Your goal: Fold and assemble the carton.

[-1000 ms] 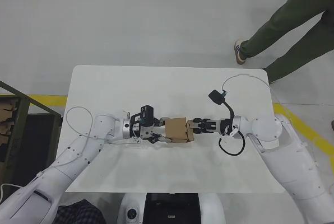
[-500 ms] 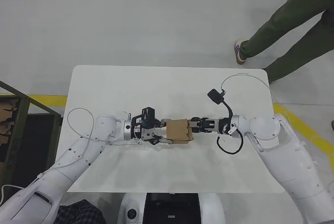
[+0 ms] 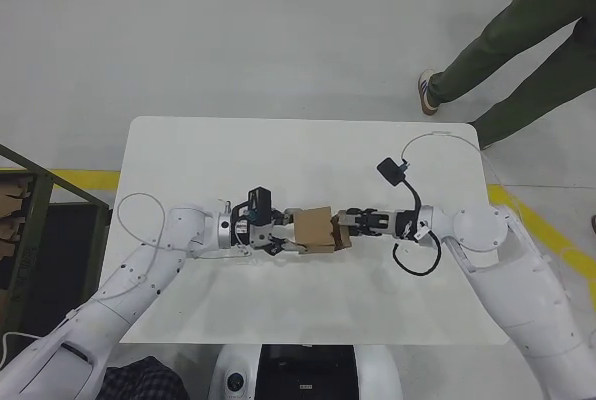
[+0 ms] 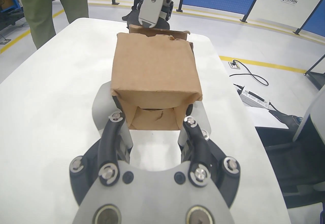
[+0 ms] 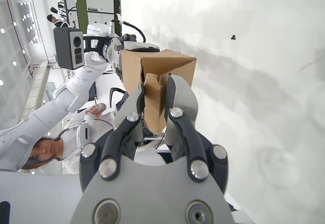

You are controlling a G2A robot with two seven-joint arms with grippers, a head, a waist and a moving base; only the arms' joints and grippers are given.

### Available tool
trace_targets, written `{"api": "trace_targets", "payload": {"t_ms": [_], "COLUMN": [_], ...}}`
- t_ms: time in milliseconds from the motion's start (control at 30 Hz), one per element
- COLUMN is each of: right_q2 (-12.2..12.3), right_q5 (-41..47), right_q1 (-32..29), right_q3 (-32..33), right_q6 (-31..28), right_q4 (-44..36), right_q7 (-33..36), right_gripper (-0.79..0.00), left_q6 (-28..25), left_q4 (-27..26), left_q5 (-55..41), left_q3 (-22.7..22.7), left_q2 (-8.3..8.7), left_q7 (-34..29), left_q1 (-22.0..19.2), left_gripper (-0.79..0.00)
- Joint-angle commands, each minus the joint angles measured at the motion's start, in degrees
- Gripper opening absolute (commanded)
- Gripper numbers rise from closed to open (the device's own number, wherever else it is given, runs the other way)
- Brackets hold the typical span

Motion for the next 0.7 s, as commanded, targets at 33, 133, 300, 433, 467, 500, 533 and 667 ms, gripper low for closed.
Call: {"api": "trace_targets", "payload": {"t_ms": [33,133,300,433,467,500,533,667], "right_q2": [0.0,-0.1,0.0,0.2,0.2,0.2,0.2,0.3], "right_q5": [0.2,0.4,0.9,1.8,2.2,2.7,3.0,5.1], "right_q1": [0.0,0.0,-0.5,-1.4,-1.6,-1.7,-1.8,-2.3], "right_q3": [-0.3,-0.5,-0.1,0.4,0.4,0.5,0.6,1.1], "right_q6": [-0.4,-0.6,-1.2,-2.1,-2.5,-3.0,-3.4,-5.5], "right_q4": [0.0,0.1,0.2,0.4,0.4,0.5,0.6,1.0], "right_q7": [0.1,0.1,0.1,0.5,0.7,0.8,1.0,1.6], "right_gripper": [-0.625,-0.628,-0.634,-0.643,-0.646,-0.646,-0.65,-0.656], "left_q6": [0.1,0.1,0.0,-0.1,-0.2,-0.1,-0.1,0.0], "left_q4": [0.2,0.3,0.6,0.6,0.5,0.5,0.5,0.5], "left_q5": [-0.4,-0.6,-1.2,-1.4,-1.5,-1.5,-1.5,-1.7], "left_q3": [-0.3,-0.7,-1.2,-1.6,-1.7,-1.8,-1.9,-2.1], "left_q2": [-0.03,-0.04,-0.06,-0.09,-0.1,-0.1,-0.12,-0.18], "left_q7": [0.0,-0.1,-0.1,-0.3,-0.4,-0.4,-0.5,-0.9], "left_q1": [0.1,0.2,0.4,0.5,0.5,0.5,0.5,0.6], "left_gripper": [-0.422,-0.425,-0.425,-0.422,-0.425,-0.422,-0.422,-0.422]}}
